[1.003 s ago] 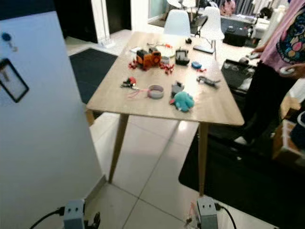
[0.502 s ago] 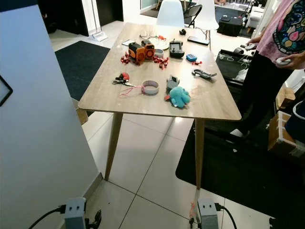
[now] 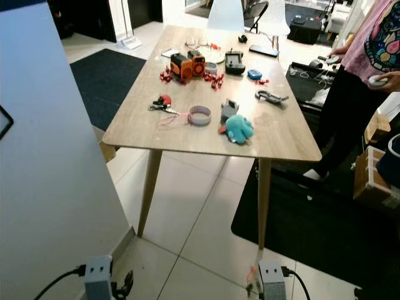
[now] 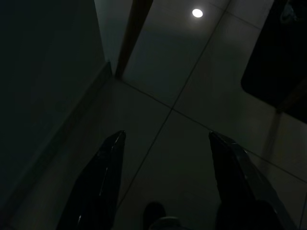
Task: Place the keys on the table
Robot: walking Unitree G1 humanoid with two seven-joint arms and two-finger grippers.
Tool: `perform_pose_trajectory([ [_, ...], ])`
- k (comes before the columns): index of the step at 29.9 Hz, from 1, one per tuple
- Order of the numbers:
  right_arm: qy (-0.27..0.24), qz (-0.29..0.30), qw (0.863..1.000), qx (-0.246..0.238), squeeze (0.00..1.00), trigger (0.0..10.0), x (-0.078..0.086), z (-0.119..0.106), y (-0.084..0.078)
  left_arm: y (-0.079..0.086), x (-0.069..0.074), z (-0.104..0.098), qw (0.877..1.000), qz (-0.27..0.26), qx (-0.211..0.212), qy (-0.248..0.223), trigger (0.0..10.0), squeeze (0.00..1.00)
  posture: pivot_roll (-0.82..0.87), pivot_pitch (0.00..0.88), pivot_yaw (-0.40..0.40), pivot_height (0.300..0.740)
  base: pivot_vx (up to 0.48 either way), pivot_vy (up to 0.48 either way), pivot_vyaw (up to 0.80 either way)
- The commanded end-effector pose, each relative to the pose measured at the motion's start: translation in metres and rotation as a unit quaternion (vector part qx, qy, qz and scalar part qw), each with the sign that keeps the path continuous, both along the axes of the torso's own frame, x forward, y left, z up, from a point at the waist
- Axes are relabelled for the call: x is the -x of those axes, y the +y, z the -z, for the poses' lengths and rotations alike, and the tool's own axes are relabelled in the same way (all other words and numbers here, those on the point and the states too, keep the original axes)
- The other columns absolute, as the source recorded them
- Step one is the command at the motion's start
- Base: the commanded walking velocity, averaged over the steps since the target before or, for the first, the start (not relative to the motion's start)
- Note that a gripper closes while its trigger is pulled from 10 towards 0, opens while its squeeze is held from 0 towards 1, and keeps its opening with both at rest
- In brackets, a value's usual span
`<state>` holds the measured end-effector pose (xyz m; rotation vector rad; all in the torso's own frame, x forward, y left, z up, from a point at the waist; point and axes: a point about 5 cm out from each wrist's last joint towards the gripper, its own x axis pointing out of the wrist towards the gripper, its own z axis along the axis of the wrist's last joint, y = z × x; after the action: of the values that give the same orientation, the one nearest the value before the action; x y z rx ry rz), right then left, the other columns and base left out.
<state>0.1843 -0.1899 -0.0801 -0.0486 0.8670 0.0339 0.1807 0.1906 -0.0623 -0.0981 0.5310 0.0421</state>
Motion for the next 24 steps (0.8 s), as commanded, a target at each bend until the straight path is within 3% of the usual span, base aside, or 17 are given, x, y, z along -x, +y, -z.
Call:
perform_pose_trajectory([
  [1,0.009,0.006,1.0,0.004,0.0,10.0,0.005,0.0022,-0.0035,-0.0038,0.003,0.0024,1.0,-0.003,0.011,0.007,10.0,0.0,0.06,0.073,-0.067,0.74,0.292,0.0,0.0],
  [24,0.011,0.003,1.0,0.005,0.0,10.0,0.0054,0.0026,-0.0027,-0.0024,0.0044,0.0022,1.0,-0.007,0.014,0.007,10.0,0.0,0.07,0.077,-0.069,0.74,0.303,0.0,0.0],
])
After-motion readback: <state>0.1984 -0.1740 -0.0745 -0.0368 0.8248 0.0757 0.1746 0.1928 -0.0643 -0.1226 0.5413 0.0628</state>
